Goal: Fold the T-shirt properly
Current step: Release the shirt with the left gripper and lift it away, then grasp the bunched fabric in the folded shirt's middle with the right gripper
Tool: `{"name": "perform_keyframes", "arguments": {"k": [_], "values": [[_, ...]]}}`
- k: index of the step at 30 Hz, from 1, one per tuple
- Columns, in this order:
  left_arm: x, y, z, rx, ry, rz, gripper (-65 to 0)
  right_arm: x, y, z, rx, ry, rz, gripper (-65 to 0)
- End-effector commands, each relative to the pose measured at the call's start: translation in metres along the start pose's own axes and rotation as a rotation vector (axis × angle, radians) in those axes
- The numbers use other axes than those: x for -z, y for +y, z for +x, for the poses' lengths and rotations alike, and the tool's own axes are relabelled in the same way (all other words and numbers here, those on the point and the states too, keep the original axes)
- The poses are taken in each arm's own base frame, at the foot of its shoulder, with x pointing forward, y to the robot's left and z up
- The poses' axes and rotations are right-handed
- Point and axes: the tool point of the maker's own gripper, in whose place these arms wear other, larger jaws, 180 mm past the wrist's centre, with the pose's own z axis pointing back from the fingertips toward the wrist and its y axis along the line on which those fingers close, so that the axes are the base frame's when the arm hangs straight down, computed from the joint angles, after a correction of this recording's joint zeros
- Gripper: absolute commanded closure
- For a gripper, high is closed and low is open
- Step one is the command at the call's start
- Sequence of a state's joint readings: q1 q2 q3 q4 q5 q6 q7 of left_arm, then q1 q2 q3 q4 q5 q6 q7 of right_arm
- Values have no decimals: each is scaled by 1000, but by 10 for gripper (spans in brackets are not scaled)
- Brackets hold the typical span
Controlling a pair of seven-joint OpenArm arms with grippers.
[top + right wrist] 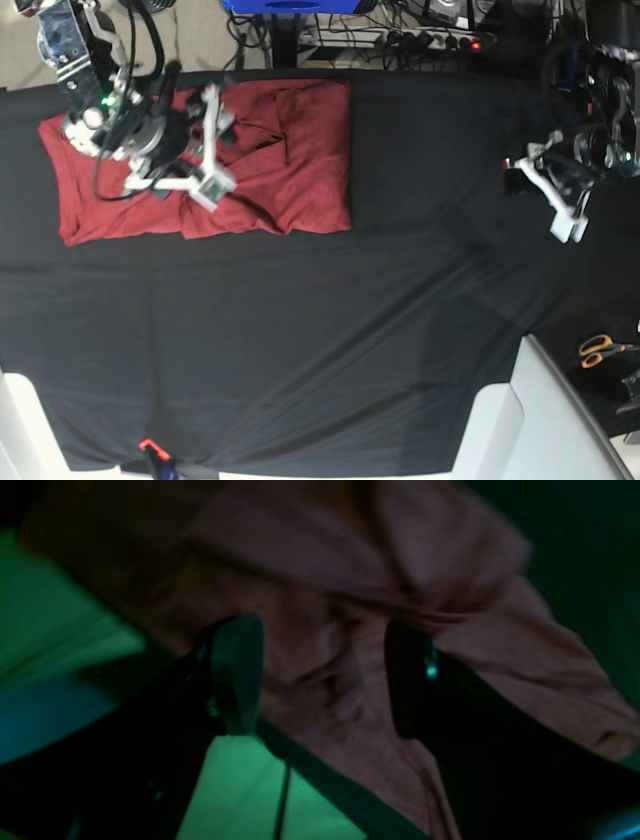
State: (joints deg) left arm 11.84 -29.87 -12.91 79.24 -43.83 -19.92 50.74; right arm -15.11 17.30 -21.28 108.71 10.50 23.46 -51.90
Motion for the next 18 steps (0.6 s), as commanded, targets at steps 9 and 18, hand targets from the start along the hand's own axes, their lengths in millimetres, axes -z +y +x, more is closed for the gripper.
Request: {"name": "perform_keyframes", "arguments": {"k": [9, 18], "values": [[8, -11, -2, -40, -22, -30, 0, 2, 32, 32, -408, -13, -225, -369], [10, -12, -7, -47, -14, -32, 0, 33, 29, 36, -626, 33, -382, -369]]}}
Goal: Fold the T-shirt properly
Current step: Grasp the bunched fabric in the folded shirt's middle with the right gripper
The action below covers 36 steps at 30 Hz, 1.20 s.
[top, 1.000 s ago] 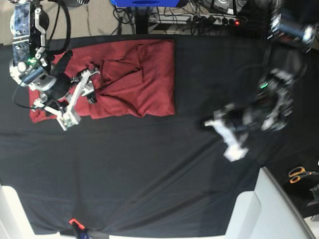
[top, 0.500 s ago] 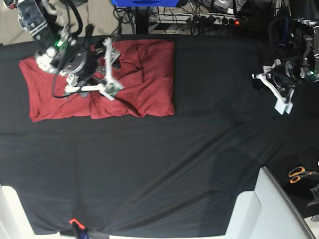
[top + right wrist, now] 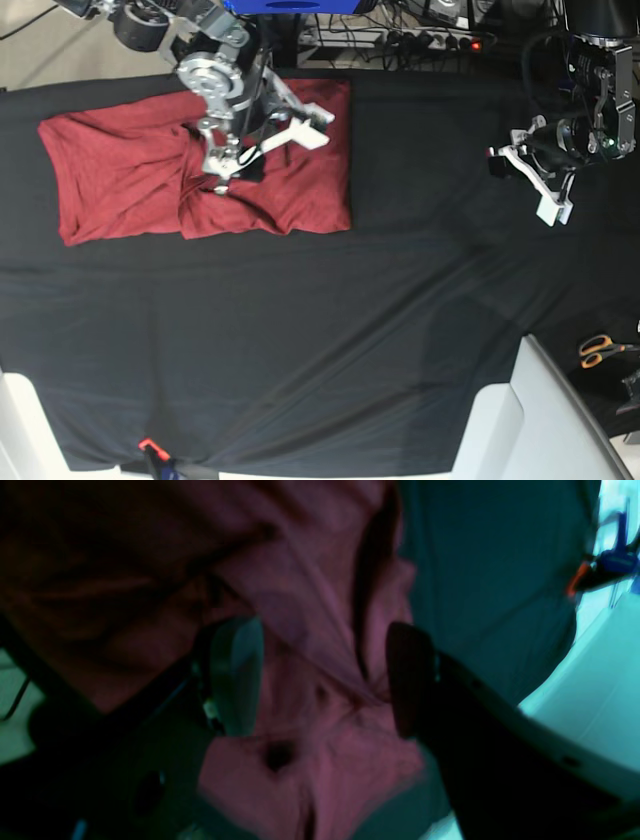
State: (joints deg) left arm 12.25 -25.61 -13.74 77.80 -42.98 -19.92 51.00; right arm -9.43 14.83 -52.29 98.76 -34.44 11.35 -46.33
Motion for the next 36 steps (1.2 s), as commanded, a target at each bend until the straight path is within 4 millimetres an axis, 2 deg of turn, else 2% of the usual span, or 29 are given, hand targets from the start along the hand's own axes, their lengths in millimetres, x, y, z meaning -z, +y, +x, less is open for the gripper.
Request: {"name": "perform_keyframes", "arguments": {"k": [1, 8, 23, 32, 34, 36], "values": [[-6, 2, 12, 18, -31, 0, 0, 1, -4, 3, -8, -5, -26, -369], [-6, 4, 7, 12, -25, 4, 0, 4, 10, -1, -27, 12, -7, -365], [-6, 3, 6, 13, -23, 1, 0, 10, -12, 4, -33, 2, -52, -363], [-5, 2, 8, 13, -28, 0, 0, 20, -8, 5, -36, 23, -38, -362], [-5, 2, 8, 13, -28, 0, 0, 20, -8, 6, -33, 21, -38, -332], [-5, 2, 8, 13, -28, 0, 0, 20, -8, 7, -32, 20, -38, -249]]}}
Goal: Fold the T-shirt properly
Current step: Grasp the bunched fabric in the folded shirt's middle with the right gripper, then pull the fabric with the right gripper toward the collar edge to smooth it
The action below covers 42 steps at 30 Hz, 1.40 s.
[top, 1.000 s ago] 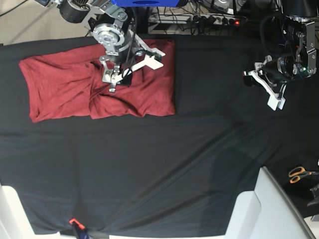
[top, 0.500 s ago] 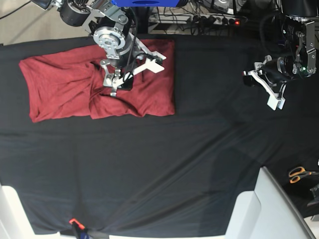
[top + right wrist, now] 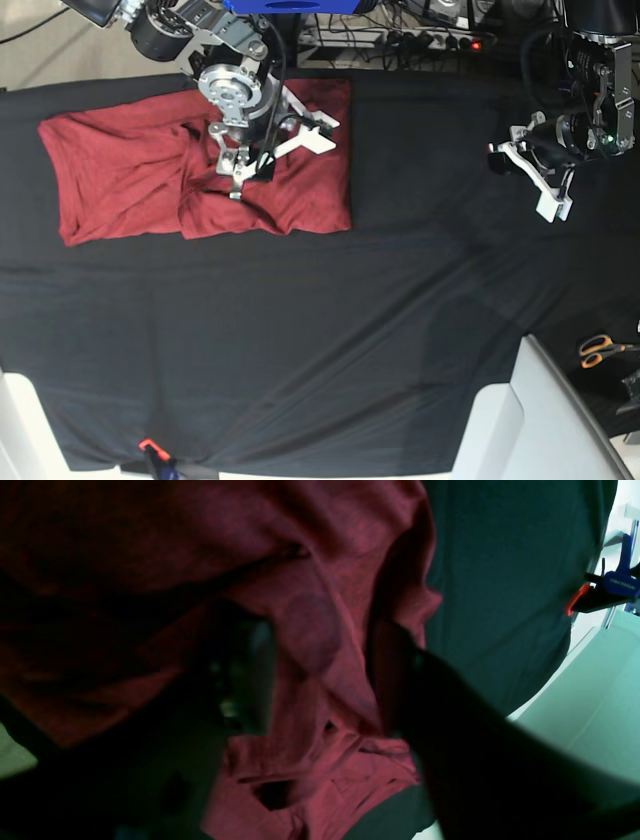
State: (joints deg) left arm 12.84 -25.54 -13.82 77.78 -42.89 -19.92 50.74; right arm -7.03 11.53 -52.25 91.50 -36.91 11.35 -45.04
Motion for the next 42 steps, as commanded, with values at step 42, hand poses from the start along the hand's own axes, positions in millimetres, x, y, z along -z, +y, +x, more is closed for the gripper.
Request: {"name": "perform_keyframes", "arguments": {"k": [42], "values": [[-6, 2, 14, 16, -36, -1, 0, -18, -20, -33, 125, 55, -60, -6]]}}
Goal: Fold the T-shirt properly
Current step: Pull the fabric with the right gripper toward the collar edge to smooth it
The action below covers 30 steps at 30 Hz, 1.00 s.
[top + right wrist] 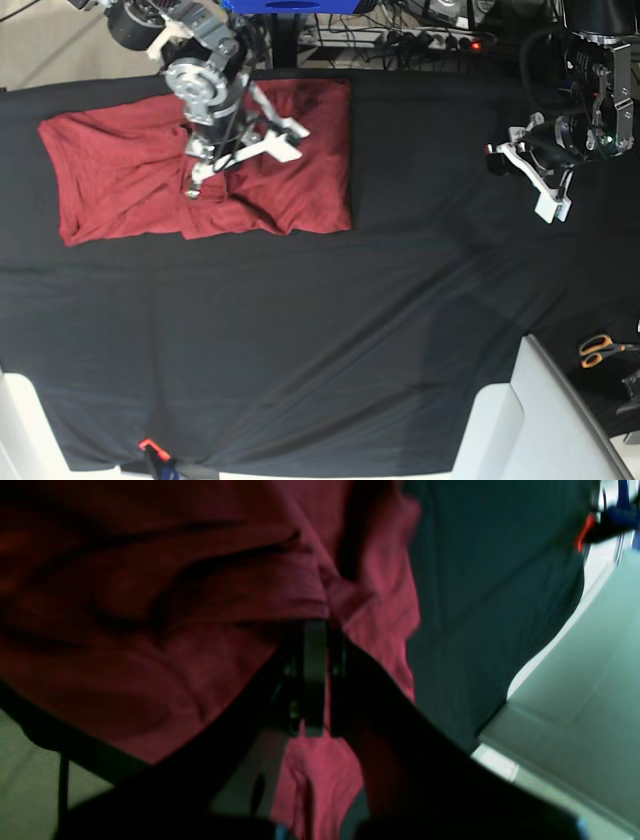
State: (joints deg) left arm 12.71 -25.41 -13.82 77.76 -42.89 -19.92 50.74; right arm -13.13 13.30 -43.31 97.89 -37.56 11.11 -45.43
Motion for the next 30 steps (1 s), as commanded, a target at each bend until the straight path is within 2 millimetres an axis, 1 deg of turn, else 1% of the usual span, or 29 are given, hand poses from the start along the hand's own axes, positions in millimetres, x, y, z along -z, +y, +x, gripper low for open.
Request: {"name": "perform_keyframes", "arguments": {"k": [1, 4, 5, 7, 9, 11, 14, 16, 19, 21, 25, 26, 30], "values": [[-6, 3, 13, 17, -34, 1, 0, -2, -7, 1, 13, -6, -21, -6], [-6, 3, 14, 18, -37, 1, 0, -3, -2, -12, 36, 26, -10, -6], [-6, 3, 14, 18, -37, 1, 0, -3, -6, -14, 45, 31, -18, -6], [-6, 3, 14, 18, -37, 1, 0, -6, -3, -16, 55, 33, -12, -6], [-6, 3, 14, 18, -37, 1, 0, -10, -9, -20, 81, 39, -25, -6], [-6, 3, 14, 18, -37, 1, 0, -14, -8, -23, 98, 42, -25, -6], [-6, 3, 14, 18, -37, 1, 0, -17, -13, -27, 117, 48, -35, -6], [-6, 3, 14, 18, -37, 1, 0, -19, -7, -29, 118, 53, -23, -6], [-6, 3, 14, 18, -37, 1, 0, -20, -2, -41, 131, 85, -14, -6], [-6, 3, 14, 18, -37, 1, 0, -23, 3, -44, 135, 92, -3, -6], [-4, 6, 11, 6, -29, 5, 0, -28, 4, -56, 164, 120, -3, -6], [-3, 7, 16, 4, -35, 3, 0, -29, 4, -56, 169, 119, -3, -6], [2, 15, 12, -29, -18, 12, 0, -33, 12, -59, 166, 128, 12, -6]]}}
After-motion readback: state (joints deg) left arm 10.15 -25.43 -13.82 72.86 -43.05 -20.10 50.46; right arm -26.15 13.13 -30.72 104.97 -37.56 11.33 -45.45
